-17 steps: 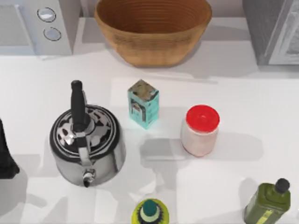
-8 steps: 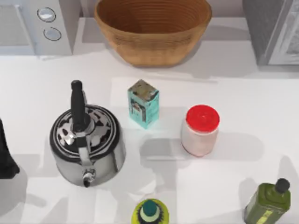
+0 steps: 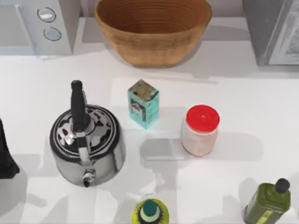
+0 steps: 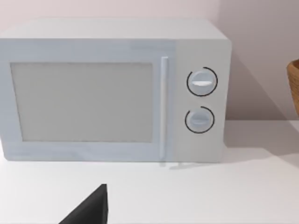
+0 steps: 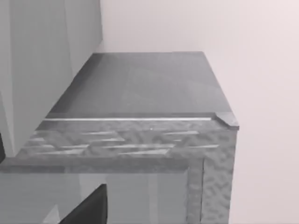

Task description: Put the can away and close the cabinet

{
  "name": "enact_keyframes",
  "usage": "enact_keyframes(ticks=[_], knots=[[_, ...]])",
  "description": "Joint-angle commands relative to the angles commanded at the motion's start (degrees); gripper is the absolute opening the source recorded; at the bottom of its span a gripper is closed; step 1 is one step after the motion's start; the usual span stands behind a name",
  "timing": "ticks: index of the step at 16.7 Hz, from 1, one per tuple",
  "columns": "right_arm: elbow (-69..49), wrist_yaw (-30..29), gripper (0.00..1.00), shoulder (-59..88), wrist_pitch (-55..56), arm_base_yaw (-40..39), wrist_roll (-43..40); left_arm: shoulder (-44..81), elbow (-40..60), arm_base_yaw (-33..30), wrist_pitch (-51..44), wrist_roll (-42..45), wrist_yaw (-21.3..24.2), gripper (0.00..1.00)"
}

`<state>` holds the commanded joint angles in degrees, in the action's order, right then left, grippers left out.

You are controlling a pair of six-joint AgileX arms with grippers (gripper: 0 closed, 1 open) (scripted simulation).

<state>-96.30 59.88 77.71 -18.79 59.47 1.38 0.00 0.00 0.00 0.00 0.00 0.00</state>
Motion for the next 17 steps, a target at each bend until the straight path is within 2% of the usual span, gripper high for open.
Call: enact_keyframes(ticks=[3, 8, 10, 13, 17], knots=[[-3.47, -0.62, 1.0, -1.0, -3.52, 0.15, -0.11, 0.0, 0.0, 0.0, 0.0, 0.0, 0.0, 1.0], [-3.55, -0.55, 1.0, -0.9, -3.37, 0.01, -0.1, 0.0, 0.0, 0.0, 0.0, 0.0, 0.0, 1.0], [-3.8, -2.27, 1.0, -0.71, -3.52, -1.57, 0.0, 0.0, 0.0, 0.0, 0.0, 0.0, 0.0, 1.0], [-4.62, -9.1, 1.0, -0.27, -3.95, -7.55, 0.14, 0.0, 0.0, 0.0, 0.0, 0.0, 0.0, 1.0], [-5.62, -24.85, 1.0, -0.21, -4.48, -21.36, 0.14, 0.0, 0.0, 0.0, 0.0, 0.0, 0.0, 1.0]])
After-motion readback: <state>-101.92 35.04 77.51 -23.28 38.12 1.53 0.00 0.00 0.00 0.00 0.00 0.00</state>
